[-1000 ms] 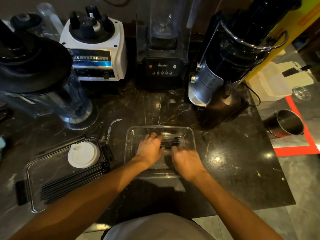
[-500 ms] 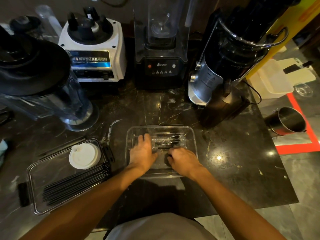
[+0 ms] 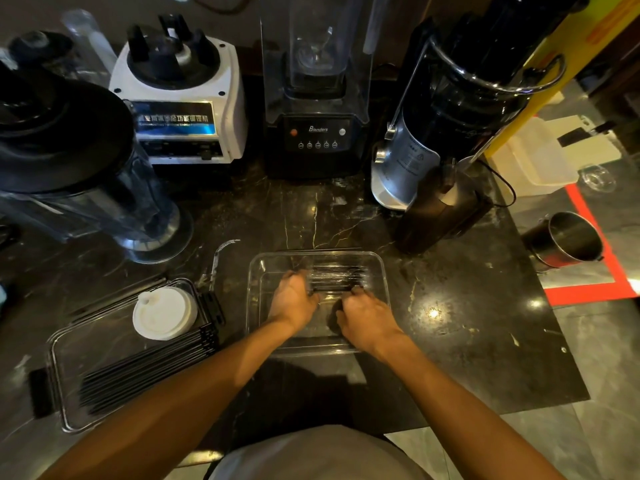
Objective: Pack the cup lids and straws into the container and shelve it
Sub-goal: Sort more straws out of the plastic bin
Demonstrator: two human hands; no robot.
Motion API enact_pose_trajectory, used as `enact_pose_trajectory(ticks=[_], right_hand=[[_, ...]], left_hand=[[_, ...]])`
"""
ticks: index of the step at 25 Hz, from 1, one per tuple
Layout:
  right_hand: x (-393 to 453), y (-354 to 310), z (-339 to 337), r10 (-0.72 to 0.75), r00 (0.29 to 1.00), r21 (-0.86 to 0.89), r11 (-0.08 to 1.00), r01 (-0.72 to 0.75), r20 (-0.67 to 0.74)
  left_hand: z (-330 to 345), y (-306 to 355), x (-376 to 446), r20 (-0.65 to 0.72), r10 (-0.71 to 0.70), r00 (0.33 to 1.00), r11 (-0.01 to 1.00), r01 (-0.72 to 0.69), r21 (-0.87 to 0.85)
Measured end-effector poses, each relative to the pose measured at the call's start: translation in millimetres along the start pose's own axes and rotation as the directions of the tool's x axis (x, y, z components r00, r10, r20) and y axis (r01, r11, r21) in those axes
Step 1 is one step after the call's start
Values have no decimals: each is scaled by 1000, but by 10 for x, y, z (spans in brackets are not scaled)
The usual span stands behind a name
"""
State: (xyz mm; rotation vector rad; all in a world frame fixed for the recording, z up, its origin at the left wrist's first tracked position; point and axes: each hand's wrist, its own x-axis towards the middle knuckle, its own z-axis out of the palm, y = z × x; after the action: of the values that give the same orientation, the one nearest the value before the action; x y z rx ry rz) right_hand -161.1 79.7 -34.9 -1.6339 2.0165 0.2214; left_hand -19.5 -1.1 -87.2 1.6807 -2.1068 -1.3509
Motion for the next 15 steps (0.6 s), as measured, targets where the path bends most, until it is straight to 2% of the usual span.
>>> enact_pose_trajectory(ticks=[10, 15], right_hand=[[4, -44, -37, 47, 993, -35, 998, -44, 110], [-3, -32, -68, 58, 993, -10, 998, -57, 105]], left_hand=[[-13, -52, -107, -16, 70, 997, 997, -70, 18], [-53, -12, -131, 3, 68, 998, 998, -68, 18]])
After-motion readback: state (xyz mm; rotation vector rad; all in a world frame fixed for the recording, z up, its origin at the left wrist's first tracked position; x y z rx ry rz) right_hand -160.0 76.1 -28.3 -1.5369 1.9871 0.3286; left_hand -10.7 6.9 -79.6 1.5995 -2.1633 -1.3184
